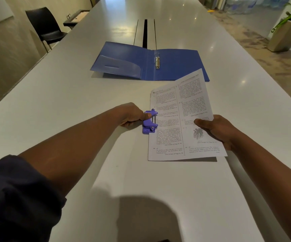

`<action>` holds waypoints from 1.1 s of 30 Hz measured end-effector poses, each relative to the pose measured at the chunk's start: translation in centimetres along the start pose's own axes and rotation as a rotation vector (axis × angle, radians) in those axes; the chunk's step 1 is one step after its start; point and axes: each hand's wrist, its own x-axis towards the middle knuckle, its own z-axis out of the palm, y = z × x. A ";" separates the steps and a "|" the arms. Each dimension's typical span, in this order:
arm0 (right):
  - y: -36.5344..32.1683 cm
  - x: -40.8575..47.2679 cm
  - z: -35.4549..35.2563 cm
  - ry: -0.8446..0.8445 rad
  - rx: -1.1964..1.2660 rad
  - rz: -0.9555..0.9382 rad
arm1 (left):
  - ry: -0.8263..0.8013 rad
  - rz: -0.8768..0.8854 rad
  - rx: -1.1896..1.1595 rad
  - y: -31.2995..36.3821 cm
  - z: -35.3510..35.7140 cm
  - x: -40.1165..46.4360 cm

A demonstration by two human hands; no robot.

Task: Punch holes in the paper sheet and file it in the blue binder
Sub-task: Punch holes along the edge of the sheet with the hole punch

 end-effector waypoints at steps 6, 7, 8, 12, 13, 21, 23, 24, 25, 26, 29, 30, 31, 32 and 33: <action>0.3 0.3 0.1 0.031 -0.007 -0.012 | 0.045 0.004 0.029 -0.9 0.8 0.1; 0.6 0.5 0.1 0.047 -0.027 -0.013 | 0.071 0.019 0.083 -0.9 0.8 -0.1; 0.7 0.5 0.2 0.063 -0.040 -0.014 | 0.109 0.035 0.167 -1.0 0.8 -0.3; 0.7 0.2 0.5 0.077 -0.039 -0.016 | 0.220 0.124 0.474 -1.5 1.2 -0.1; 0.6 0.1 0.5 0.074 -0.044 -0.023 | 0.232 0.130 0.493 -1.8 1.3 0.0; -0.1 -1.2 0.8 0.036 -0.058 -0.060 | 0.351 0.113 0.423 -1.6 2.0 -2.0; -0.1 -1.3 0.8 0.033 -0.060 -0.059 | 0.368 0.110 0.410 -1.7 2.2 -2.1; -0.1 -1.4 0.8 0.028 -0.061 -0.056 | 0.378 0.107 0.403 -1.8 2.2 -2.1; -0.1 -1.3 0.7 0.025 -0.061 -0.051 | 0.386 0.106 0.397 -1.7 2.3 -2.1; 0.0 -1.3 0.7 0.022 -0.061 -0.047 | 0.393 0.107 0.395 -1.7 2.3 -2.2; 0.1 -1.1 0.6 0.016 -0.048 -0.048 | 0.415 0.105 0.400 -1.8 2.4 -2.2; 0.1 -1.1 0.6 0.013 -0.046 -0.050 | 0.420 0.107 0.394 -1.9 2.4 -2.2; 0.1 -1.1 0.6 0.008 -0.043 -0.052 | 0.427 0.109 0.388 -1.9 2.4 -2.2; 0.1 -1.2 0.6 0.003 -0.040 -0.053 | 0.435 0.110 0.384 -2.0 2.4 -2.2; 0.2 -1.2 0.6 -0.002 -0.037 -0.053 | 0.439 0.112 0.379 -2.1 2.4 -2.1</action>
